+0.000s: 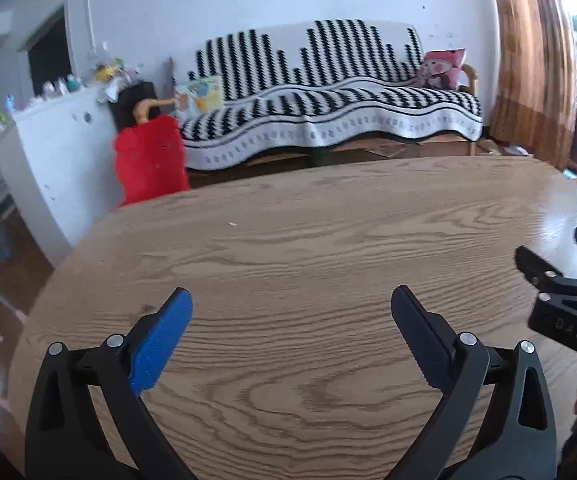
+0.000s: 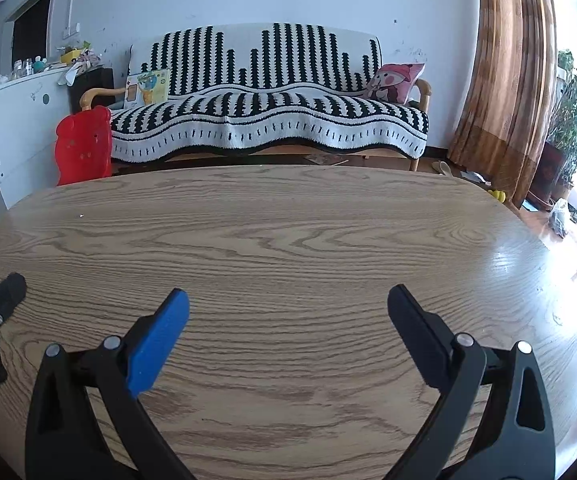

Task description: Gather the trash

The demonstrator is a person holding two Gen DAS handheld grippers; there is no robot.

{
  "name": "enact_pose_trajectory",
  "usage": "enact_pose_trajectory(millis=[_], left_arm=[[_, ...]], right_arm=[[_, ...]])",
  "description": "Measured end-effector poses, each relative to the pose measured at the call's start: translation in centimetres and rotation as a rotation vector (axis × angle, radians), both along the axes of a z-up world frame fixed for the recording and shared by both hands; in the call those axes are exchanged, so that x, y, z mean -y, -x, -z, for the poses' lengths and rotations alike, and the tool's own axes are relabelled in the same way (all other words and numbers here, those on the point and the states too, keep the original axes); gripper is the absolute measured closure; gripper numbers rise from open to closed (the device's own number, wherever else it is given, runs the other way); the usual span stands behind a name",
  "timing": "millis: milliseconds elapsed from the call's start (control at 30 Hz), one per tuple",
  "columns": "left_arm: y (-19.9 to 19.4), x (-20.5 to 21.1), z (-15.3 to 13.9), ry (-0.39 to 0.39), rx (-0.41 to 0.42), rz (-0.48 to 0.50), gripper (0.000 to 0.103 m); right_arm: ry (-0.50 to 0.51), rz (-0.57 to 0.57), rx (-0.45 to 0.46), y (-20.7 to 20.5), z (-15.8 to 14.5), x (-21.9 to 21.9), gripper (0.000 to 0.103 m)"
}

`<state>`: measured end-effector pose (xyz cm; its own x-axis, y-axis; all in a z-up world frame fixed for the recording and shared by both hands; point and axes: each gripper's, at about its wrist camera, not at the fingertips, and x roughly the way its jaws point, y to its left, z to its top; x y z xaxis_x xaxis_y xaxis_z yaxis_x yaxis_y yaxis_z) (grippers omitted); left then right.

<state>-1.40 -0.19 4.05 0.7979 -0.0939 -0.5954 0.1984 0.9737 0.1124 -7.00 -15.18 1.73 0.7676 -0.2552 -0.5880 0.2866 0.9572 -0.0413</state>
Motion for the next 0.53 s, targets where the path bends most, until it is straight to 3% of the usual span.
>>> enact_pose_trajectory(millis=[167, 533], left_arm=[[-1.1, -0.7, 0.6, 0.096, -0.063, -0.012, 0.006], [-3.0, -0.8, 2.0, 0.061, -0.088, -0.018, 0.006]], right_arm=[[-0.013, -0.006, 0.001, 0.2, -0.1, -0.2, 0.007], [-0.02, -0.001, -0.034, -1.2, 0.6, 0.5, 0.007]])
